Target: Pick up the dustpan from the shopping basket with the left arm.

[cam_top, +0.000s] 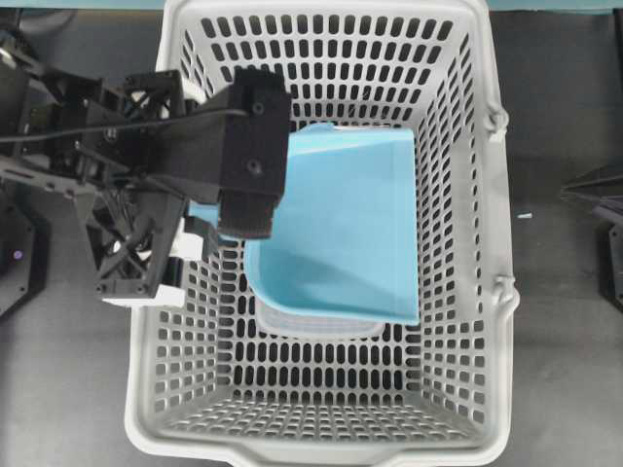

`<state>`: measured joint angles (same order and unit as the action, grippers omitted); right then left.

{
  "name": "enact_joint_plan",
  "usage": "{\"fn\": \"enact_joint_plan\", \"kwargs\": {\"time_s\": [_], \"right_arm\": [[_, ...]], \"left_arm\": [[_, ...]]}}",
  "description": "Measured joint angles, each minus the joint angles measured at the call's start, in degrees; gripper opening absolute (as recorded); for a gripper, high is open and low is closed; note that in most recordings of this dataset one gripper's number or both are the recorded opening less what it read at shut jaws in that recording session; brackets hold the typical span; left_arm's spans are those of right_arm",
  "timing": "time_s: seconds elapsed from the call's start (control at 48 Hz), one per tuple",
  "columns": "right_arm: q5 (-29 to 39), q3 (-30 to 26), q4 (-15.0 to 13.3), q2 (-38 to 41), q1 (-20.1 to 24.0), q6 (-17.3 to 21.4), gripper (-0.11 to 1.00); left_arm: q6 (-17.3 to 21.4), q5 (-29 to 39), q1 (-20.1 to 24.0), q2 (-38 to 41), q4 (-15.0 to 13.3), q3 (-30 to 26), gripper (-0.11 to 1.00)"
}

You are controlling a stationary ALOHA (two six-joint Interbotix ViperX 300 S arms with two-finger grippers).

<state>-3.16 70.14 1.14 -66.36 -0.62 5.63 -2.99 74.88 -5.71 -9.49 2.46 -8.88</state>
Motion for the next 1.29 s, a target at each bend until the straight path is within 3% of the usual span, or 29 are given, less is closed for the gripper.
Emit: {"fn": "enact_joint_plan", "kwargs": {"time_s": [1.292], "right_arm": [[0.0, 0.2, 0.0, -0.1, 0.1, 0.0, -0.01]], "left_arm": [[0.0, 0.2, 0.4, 1.0, -0.1, 0.0, 0.31]]}}
